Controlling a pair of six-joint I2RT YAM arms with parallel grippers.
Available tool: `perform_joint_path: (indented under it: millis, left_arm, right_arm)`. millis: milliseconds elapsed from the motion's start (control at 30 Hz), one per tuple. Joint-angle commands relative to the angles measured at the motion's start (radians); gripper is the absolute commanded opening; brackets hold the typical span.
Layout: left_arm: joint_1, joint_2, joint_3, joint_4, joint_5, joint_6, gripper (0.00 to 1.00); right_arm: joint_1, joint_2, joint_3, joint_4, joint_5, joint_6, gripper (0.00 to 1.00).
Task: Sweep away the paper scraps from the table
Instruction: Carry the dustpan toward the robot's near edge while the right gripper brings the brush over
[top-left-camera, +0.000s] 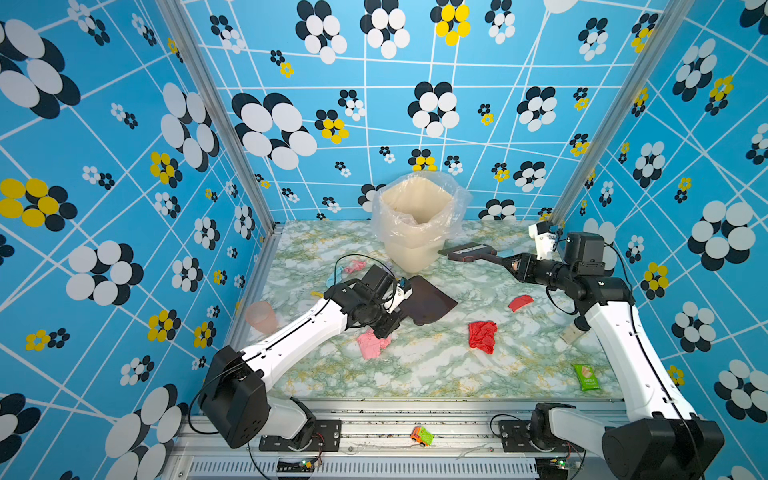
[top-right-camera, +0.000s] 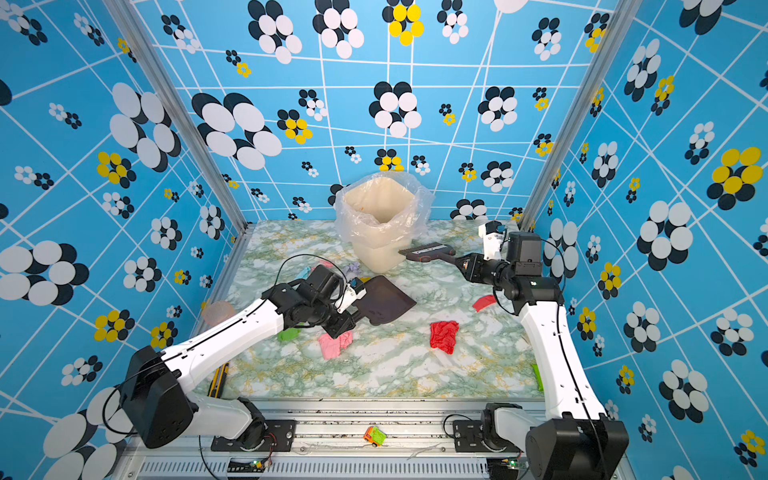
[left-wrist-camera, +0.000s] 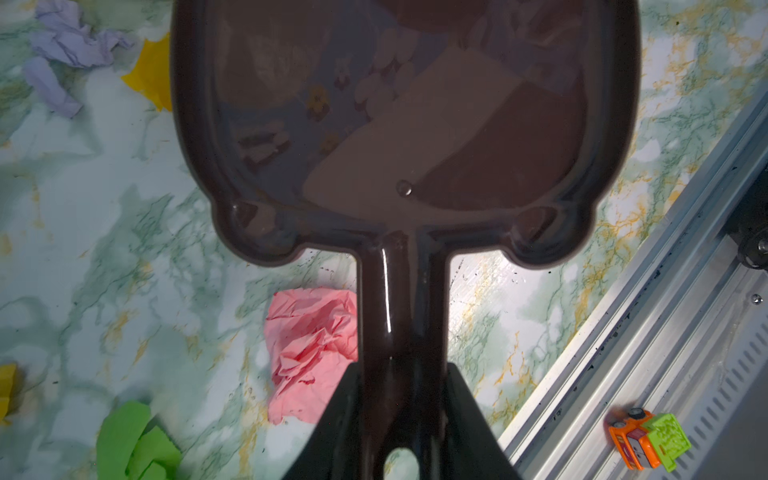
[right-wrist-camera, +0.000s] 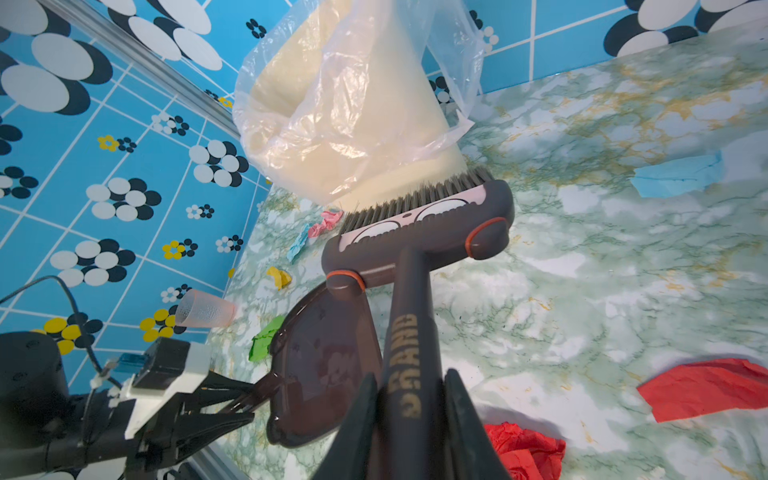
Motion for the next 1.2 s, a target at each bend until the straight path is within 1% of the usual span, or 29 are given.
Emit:
perform_joint_path:
  millis: [0, 200, 233, 267, 433, 533, 667, 733, 833, 1033, 1100, 1167]
  left_arm:
    - [0.053, -0.082, -0.036, -0.042, 0.008, -0.022, 0.00]
    - [0.133, -0.216, -0.084, -0.052, 0.004, -0.088, 0.00]
    - [0.139, -0.234, -0.089, -0.056, 0.002, -0.100, 0.00]
    - [0.143, -0.247, -0.093, -0.059, -0.006, -0.110, 0.00]
    - [0.170, -0.298, -0.111, -0.094, -0.045, -0.155, 0.00]
    - [0.187, -0.330, -0.124, -0.106, -0.050, -0.174, 0.00]
    - [0.216, -0.370, -0.142, -0.143, -0.079, -0.190, 0.00]
    - [0.228, -0.388, -0.148, -0.162, -0.089, -0.186, 0.00]
    - [0.233, -0.410, -0.156, -0.156, -0.084, -0.184, 0.00]
    - [0.246, -0.408, -0.177, -0.120, -0.074, -0.198, 0.00]
    - [0.256, -0.393, -0.175, -0.122, -0.078, -0.212, 0.00]
    - [0.276, -0.386, -0.167, -0.124, -0.072, -0.222, 0.00]
  right_arm:
    - [0.028, -0.051, -0.030, 0.065, -0.039, -0.041, 0.00]
    - [0.113, -0.095, -0.079, 0.040, -0.012, -0.089, 0.00]
    - [0.116, -0.100, -0.085, 0.033, -0.011, -0.096, 0.00]
    - [0.152, -0.104, -0.089, 0.027, -0.011, -0.106, 0.00]
    - [0.227, -0.116, -0.126, 0.009, -0.005, -0.159, 0.00]
    - [0.266, -0.119, -0.150, 0.018, 0.011, -0.162, 0.00]
    - [0.278, -0.136, -0.176, 0.037, 0.035, -0.153, 0.00]
    - [0.279, -0.156, -0.197, 0.084, 0.039, -0.126, 0.00]
    - [0.279, -0.189, -0.224, 0.152, 0.040, -0.093, 0.00]
    - [0.279, -0.197, -0.211, 0.183, 0.067, -0.074, 0.00]
    - [0.279, -0.184, -0.203, 0.178, 0.052, -0.080, 0.00]
    - [0.280, -0.167, -0.201, 0.181, 0.002, -0.108, 0.00]
